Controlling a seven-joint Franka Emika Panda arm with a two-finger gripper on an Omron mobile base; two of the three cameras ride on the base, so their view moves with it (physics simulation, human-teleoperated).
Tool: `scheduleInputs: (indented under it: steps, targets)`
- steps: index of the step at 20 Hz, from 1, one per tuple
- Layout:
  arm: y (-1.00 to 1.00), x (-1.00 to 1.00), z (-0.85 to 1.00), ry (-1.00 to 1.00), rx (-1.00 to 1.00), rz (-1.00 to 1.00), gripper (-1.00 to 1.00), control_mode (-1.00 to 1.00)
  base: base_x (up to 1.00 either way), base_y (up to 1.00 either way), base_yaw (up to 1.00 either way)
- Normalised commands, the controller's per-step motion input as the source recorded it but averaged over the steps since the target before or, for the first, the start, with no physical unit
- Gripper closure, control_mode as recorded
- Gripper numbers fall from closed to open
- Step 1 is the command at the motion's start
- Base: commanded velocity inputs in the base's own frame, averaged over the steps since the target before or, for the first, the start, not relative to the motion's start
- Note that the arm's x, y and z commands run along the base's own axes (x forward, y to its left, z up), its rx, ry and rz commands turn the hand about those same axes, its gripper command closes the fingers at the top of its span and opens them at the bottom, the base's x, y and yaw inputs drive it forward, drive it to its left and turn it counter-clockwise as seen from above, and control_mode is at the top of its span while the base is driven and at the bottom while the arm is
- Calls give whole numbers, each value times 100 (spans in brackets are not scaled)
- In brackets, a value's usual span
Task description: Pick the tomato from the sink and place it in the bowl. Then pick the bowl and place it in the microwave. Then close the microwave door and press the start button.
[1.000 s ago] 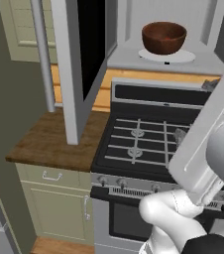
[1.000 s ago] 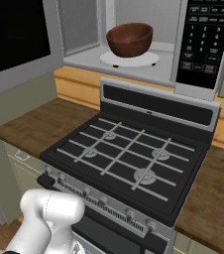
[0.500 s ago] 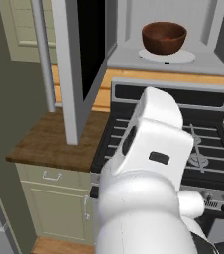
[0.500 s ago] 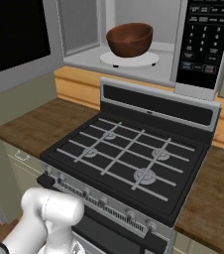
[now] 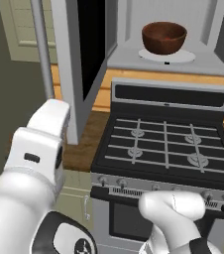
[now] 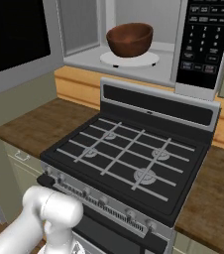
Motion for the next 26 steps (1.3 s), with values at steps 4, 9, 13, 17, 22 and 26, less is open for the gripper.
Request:
scheduleInputs:
  steps: [4,9,13,17,22,26]
  targets:
    - [70,94,-39,0,-10,-7,-100,-100,0,0,0]
    - [80,83,-37,0,-5,-3,-100,-100,0,0,0]
    - [24,60,-17,0,0,-4,-100,-100,0,0,0]
    - [-3,60,-5,0,1,-2,-100,-100,0,0,0]
    - [-35,41,1,-5,0,-2,-100,-100,0,0,0]
    - [-70,5,10,-1,3,-1,-100,-100,0,0,0]
